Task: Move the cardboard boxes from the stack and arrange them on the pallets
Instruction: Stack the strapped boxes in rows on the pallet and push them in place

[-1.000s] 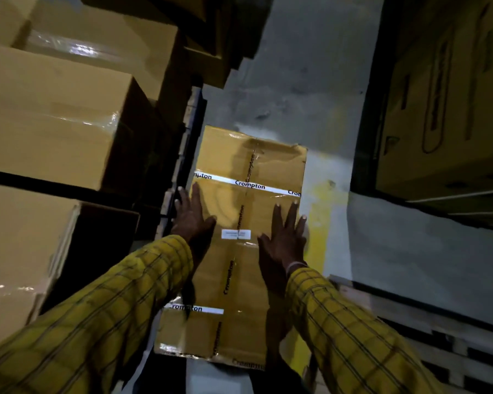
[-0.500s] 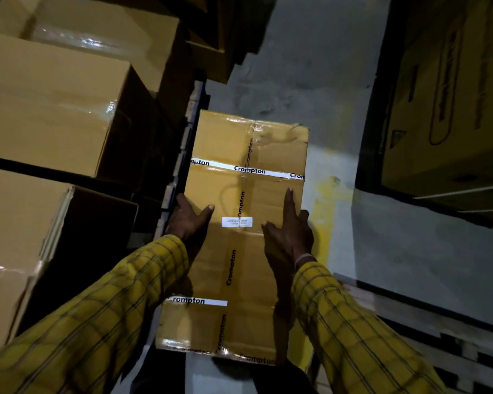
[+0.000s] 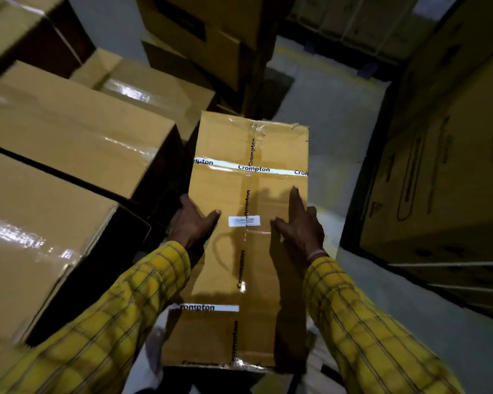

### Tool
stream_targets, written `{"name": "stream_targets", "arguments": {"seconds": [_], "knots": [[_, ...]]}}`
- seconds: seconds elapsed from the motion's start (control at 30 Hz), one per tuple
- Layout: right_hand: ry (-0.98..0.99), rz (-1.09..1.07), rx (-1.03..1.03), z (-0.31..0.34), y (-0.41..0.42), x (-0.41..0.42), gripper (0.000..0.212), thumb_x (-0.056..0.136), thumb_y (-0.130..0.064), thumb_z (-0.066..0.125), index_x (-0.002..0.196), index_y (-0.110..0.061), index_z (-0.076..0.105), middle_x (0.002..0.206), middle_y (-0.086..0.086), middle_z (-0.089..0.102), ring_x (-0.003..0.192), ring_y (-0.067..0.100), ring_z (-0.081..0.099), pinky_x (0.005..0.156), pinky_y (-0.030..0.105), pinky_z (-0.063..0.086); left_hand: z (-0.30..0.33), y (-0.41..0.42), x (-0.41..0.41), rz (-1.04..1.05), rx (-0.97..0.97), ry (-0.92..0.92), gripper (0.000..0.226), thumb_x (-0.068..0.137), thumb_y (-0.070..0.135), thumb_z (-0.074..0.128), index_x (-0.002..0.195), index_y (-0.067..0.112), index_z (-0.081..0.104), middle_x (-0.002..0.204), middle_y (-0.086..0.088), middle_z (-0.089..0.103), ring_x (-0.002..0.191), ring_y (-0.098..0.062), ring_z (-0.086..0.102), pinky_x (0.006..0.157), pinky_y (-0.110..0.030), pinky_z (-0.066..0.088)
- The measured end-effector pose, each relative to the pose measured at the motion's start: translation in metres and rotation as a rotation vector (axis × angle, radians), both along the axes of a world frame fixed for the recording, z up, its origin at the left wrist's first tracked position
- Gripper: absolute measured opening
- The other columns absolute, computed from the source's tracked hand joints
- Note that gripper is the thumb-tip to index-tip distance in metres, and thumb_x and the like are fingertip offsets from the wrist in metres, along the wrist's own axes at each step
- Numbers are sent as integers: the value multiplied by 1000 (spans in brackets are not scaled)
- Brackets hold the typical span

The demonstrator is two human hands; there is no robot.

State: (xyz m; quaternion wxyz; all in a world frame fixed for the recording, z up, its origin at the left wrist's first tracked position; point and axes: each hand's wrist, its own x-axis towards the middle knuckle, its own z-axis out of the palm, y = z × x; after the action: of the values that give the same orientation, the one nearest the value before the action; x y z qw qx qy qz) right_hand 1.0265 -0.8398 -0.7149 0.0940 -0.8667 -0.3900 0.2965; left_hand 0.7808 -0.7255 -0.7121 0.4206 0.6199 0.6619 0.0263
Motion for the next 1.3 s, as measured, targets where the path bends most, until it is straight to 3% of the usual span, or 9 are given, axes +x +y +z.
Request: {"name": "stream_targets", "arguments": {"seconds": [0.2,0.4,0.73,1.03,1.3], "knots": [[-78,-4,52,81,43,26,94,91,-63,65,163,-48,6,147,23,37,128,47,51,102,47,46,69,7,6,-29,73,-75,100,84,62,70,153,8,20,149,-20,49,128,-41,55,101,-50,49],[-152,69,40,137,102,50,90,88,-64,68,160,-54,14,152,24,34,135,48,46,112,49,40,113,14,22,-3,88,-121,92,89,51,73,147,-3,25,143,-21,54,123,-40,58,91,-41,50],[-176,351,54,161,209,113,85,88,-66,67,159,-54,23,138,20,44,129,48,48,113,55,37,135,26,92,227,96,-130,101,88,53,73,147,-11,22,133,-23,61,116,-39,62,88,-48,54],[-179,555,53,189,284,185,85,87,-65,69,158,-55,24,149,23,39,134,49,45,117,58,32,162,41,184,464,84,-172,92,89,49,74,145,-6,26,142,-18,56,125,-36,58,93,-40,51],[-144,595,44,215,325,183,87,86,-69,68,157,-59,20,156,19,33,140,49,39,118,60,30,189,59,187,533,153,-166,89,88,51,73,146,-1,30,142,-16,57,125,-35,58,94,-37,49]]}}
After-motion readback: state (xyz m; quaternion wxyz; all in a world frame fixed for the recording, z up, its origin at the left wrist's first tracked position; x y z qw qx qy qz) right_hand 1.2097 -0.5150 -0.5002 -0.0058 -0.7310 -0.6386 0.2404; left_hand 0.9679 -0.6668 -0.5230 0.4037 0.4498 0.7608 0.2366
